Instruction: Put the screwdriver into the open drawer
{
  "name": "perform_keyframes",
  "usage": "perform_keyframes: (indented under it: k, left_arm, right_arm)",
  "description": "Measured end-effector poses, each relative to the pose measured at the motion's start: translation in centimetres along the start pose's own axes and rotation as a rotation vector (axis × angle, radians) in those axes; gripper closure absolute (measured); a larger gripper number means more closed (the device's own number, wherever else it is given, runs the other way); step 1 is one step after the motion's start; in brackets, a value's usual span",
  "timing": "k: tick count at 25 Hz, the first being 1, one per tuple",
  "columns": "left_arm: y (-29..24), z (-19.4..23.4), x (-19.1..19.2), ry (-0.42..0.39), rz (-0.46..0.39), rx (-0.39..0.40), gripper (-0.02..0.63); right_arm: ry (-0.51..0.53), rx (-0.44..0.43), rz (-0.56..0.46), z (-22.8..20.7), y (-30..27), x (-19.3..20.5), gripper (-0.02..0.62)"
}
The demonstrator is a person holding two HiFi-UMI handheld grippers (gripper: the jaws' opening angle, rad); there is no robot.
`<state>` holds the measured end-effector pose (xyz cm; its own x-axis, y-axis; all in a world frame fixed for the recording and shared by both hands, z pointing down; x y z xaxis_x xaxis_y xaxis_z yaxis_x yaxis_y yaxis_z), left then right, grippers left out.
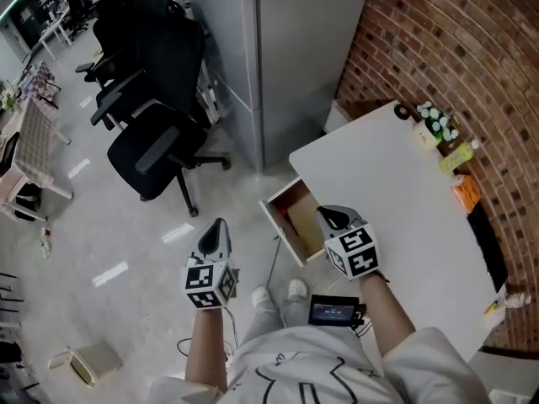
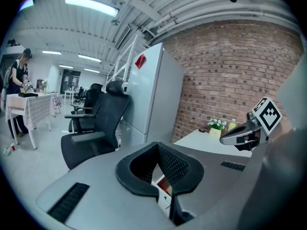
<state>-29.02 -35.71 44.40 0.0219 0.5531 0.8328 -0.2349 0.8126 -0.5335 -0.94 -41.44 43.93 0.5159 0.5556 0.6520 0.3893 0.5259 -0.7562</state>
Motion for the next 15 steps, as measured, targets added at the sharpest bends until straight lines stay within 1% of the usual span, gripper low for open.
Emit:
perform_keyframes:
  k: [3,6,10,15]
  left_arm:
    - [0.8,-0.8,-1.5,-0.017,-0.043,0.0,0.595]
    - [1.7,-1.3,-3.0,-0.039,-0.083,-0.007,0.595]
    - [2.9,-2.0,-4.9,-0.057,-0.144,-0.01,0.595]
    - [4.2,-2.7,-6.0,-0.083,-0.199,-0.014,0.595]
  right_arm:
    - [0.043,0.027,-0.064,-0.2,2.2,-1.1,0.577]
    - [0.07,0.049,-0.094,-0.2,4.0,-1.7,0.577]
    - [0.068,0.07,-0.142,-0.3,5.9,-2.2,0.577]
    - [0.061,0.084,-0.231,-0.6,7.8,-2.5,0.577]
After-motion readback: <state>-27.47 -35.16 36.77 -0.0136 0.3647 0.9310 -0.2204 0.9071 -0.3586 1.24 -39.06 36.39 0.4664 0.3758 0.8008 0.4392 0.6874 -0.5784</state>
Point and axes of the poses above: the fingertips, and each gripper's own axes: y backward along the fingers, z to its left, x out of its underside, the point moved 8 cm from there along y, backward along the fingers, and after that the axes turned 14 degrees about z, right-handed, at the moved point
